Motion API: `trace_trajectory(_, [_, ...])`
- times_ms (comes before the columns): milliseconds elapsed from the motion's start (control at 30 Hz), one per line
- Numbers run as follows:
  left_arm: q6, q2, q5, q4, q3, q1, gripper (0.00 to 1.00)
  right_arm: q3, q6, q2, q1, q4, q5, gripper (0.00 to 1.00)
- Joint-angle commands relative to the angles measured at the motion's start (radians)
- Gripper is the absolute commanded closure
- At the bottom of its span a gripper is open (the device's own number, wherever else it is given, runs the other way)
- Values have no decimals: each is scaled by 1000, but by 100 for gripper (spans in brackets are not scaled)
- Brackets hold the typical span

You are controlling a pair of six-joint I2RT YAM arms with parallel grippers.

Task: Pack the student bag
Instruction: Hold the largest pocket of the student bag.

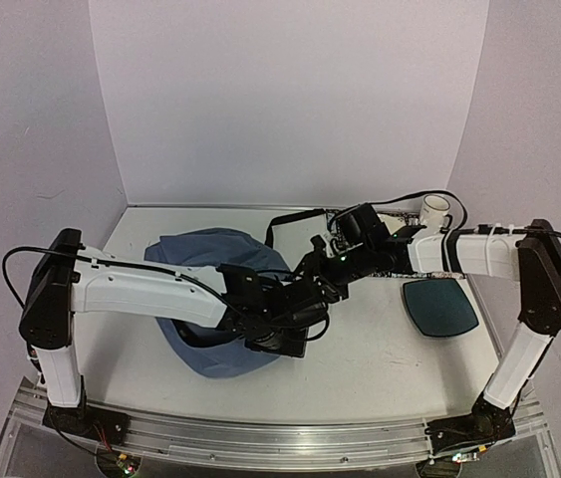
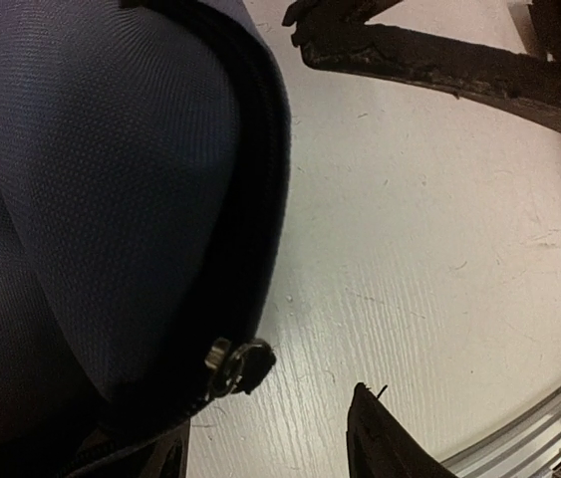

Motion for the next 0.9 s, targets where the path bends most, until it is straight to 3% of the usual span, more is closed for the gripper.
trace_trajectory(0, [-54, 30, -120, 17, 29, 5, 48, 5, 41, 13, 30, 62, -68, 52])
trace_trajectory(267, [-97, 18, -231, 86, -1, 5, 61, 6, 83, 13, 48, 92, -92, 58])
trace_trajectory(567, [-90, 3, -255, 214, -48, 5, 71, 19, 116, 12, 60, 107, -102, 62])
trace_trajectory(733, [-104, -29, -282, 279, -96, 5, 83, 23, 129, 15, 67, 114, -94, 64])
trace_trajectory(867, [-78, -62, -254, 323, -135, 7, 99, 16, 126, 18, 67, 113, -83, 66])
